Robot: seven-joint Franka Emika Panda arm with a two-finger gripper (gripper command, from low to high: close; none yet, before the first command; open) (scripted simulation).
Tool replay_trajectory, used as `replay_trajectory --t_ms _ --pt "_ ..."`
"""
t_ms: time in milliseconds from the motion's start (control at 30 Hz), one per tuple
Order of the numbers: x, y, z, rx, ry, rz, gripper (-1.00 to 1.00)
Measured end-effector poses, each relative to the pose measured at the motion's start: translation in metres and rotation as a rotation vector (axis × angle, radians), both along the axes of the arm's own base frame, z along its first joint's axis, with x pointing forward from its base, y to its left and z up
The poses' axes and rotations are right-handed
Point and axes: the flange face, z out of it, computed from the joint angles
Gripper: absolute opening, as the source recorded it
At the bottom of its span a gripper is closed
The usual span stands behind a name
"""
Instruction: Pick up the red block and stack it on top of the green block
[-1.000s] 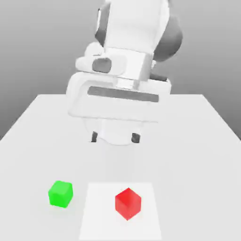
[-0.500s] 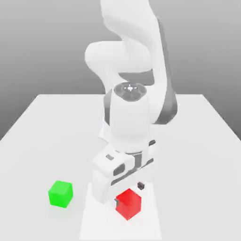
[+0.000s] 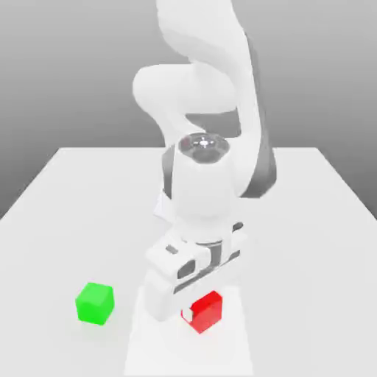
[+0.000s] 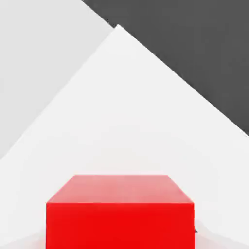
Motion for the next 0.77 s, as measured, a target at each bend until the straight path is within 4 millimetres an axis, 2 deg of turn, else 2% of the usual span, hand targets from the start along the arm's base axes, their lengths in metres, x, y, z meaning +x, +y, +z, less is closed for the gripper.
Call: replay_trajectory --t_ms 67,100,267,433,500,633,667,767 --pt "-0.002 0.000 0.012 -0.002 0.004 0.002 -1.00" --pt "-0.003 -0.013 0.016 -0.005 0.007 -0.059 -1.00" --pt "-0.018 -0.108 0.032 -0.016 0.015 -0.560 -1.00" --pt "-0.051 -0.188 0.049 -0.004 0.009 -1.068 -1.00" --pt "-0.054 -0.195 0.040 -0.002 0.006 -1.129 -1.00" --pt "-0.053 -0.194 0.002 -0.001 0.005 -1.142 -1.00" --pt "-0.054 -0.194 -0.007 0.000 0.006 -1.142 1.00" --pt "-0.054 -0.194 -0.007 0.000 0.006 -1.142 1.00"
